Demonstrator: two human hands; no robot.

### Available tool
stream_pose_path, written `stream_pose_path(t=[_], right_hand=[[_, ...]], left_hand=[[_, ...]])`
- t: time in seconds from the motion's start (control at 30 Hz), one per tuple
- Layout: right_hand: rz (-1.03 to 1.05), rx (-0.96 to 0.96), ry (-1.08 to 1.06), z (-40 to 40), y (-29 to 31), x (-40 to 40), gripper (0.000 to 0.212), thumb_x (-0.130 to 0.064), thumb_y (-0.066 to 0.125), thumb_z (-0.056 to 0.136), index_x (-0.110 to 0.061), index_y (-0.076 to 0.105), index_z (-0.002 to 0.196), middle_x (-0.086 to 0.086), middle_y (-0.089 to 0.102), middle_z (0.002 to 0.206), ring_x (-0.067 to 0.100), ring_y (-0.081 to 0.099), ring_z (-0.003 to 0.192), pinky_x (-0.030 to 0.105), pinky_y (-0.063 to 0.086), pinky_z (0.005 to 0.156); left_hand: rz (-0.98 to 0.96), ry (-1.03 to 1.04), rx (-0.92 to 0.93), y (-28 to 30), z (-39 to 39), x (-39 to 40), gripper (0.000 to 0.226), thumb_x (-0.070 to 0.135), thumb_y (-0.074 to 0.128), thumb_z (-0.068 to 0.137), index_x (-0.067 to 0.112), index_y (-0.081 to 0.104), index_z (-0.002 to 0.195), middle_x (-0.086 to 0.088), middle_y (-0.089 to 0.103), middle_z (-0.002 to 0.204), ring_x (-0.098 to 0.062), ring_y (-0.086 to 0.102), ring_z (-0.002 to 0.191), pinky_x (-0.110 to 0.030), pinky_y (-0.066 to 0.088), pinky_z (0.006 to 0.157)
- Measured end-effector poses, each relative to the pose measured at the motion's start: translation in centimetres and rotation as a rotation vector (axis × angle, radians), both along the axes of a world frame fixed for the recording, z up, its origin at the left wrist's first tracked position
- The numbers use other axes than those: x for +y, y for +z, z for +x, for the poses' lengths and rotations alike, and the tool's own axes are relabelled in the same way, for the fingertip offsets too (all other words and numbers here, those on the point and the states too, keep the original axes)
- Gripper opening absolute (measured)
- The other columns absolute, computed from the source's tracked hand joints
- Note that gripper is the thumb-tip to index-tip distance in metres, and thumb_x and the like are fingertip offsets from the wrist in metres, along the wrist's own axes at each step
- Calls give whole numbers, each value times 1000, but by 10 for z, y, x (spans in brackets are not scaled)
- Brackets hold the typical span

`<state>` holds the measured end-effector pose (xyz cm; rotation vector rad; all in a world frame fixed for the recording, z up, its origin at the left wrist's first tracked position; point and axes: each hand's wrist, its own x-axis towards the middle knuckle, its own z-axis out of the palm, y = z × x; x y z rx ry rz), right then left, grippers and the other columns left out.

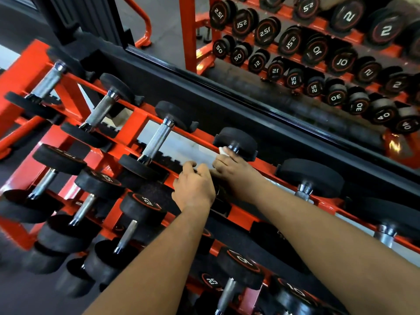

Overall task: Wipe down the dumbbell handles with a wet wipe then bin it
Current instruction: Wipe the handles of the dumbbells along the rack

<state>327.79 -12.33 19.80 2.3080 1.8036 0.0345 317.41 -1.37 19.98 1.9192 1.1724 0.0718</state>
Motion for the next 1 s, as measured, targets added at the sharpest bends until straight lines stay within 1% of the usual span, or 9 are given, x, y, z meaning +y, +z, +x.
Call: stream_pose_path(t=[0.1, 0.27, 0.47, 0.57, 0.63, 0.77, 0.87, 0.93, 1.0], right_hand=[[-21, 69, -30, 6, 7, 17, 35, -31, 48, 94, -23, 60, 126, 3, 63, 111, 28, 56, 117, 46, 21, 122], [74, -24, -48, -7, -8, -26, 51, -40, 34, 97, -20, 51, 140, 10, 47, 147, 32, 34, 145, 51, 12, 124], [-67, -22, -66, 5, 15, 25, 26, -20, 46, 96, -22, 65, 112, 3, 64, 115, 27, 55, 121, 48, 17, 121], [44, -19, -127, -1, 8, 1, 48, -23, 24, 95, -19, 63, 122, 8, 59, 135, 31, 47, 136, 46, 20, 121], [191, 63, -222, -10, 0, -15, 50, -21, 26, 97, -14, 56, 136, 14, 48, 150, 32, 38, 144, 47, 24, 120], [458, 339, -478, -28, 15, -12, 49, -11, 30, 99, -9, 55, 141, 13, 55, 144, 27, 49, 135, 40, 34, 117], [905, 751, -1086, -45, 23, -7, 37, -8, 46, 99, -20, 68, 126, -3, 70, 100, 12, 61, 84, 25, 47, 72], [1205, 1104, -1509, -51, 17, 0, 34, -12, 49, 97, -24, 70, 120, -2, 69, 90, 17, 60, 79, 32, 49, 71], [1499, 1492, -1739, -45, 13, 15, 29, -9, 50, 96, -20, 71, 113, 3, 70, 85, 23, 63, 77, 36, 53, 71]], left_hand=[[-6, 4, 7, 2, 0, 0, 47, 43, 28, 100, 26, 48, 139, -8, 62, 130, -29, 50, 120, -52, 40, 101], [-2, -1, -12, 0, -1, 0, 46, 42, 28, 100, 25, 48, 138, -6, 64, 126, -28, 49, 117, -51, 40, 100], [-5, -1, -1, 1, 1, 1, 44, 43, 30, 99, 26, 53, 132, -8, 66, 121, -31, 52, 115, -51, 41, 97], [2, -12, 1, 2, -1, 0, 44, 42, 29, 100, 24, 53, 132, -9, 66, 121, -31, 52, 114, -50, 40, 95], [2, -15, -3, 3, 0, 0, 45, 42, 28, 100, 23, 53, 133, -11, 66, 121, -31, 52, 113, -50, 40, 95], [-8, -22, -3, 3, 0, 0, 46, 41, 28, 100, 23, 52, 135, -10, 65, 123, -32, 52, 114, -52, 41, 98], [-5, -27, 5, 2, -1, 0, 49, 42, 28, 98, 26, 50, 139, -9, 66, 125, -32, 53, 115, -54, 42, 100], [-8, -22, -1, 1, 0, 0, 48, 41, 29, 98, 27, 51, 138, -8, 66, 124, -32, 53, 116, -53, 42, 99], [-10, -15, -7, 1, 0, 0, 46, 41, 31, 98, 27, 54, 136, -7, 67, 121, -32, 53, 115, -52, 42, 98]])
